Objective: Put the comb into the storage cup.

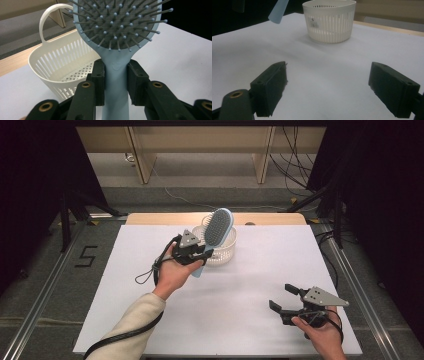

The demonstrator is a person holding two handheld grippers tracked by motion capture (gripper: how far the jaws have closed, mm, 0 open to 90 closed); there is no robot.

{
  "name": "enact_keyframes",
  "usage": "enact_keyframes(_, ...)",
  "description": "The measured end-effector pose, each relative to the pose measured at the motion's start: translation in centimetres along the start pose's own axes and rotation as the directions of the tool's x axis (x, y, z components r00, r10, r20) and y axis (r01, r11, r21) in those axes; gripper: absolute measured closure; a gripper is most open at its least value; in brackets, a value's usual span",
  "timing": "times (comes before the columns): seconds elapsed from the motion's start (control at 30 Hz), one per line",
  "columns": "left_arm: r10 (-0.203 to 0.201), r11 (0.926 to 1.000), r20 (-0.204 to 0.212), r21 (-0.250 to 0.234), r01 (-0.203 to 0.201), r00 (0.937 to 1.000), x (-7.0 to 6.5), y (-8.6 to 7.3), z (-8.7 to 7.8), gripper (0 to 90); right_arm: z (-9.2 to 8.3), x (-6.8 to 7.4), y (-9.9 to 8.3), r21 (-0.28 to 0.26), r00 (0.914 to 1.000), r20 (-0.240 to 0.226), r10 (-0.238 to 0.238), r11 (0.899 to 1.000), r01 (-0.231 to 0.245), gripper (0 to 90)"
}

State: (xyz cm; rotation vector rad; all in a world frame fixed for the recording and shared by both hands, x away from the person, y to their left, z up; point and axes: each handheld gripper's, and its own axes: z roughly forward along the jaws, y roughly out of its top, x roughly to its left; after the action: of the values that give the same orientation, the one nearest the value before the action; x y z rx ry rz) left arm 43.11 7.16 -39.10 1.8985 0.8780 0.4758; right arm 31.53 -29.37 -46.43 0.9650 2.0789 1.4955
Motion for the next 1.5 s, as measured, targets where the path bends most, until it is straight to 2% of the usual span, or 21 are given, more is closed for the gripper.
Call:
enact_keyframes(1.13,-0.003,0.9988,-0.019,-0.049,0.002,0.9998,0.6,1.4,-0.6,69.9,0.2,0.2,0.0,0.002,0.9999,-0.011,-0.006,1.0,0.006,15.8)
enact_keyframes(1.5,0.013,0.9987,-0.039,-0.049,-0.015,0.9992,1.0,1.7,-0.5,69.8,0.2,0.3,0.0,0.002,1.0,-0.007,-0.006,1.0,0.006,15.8)
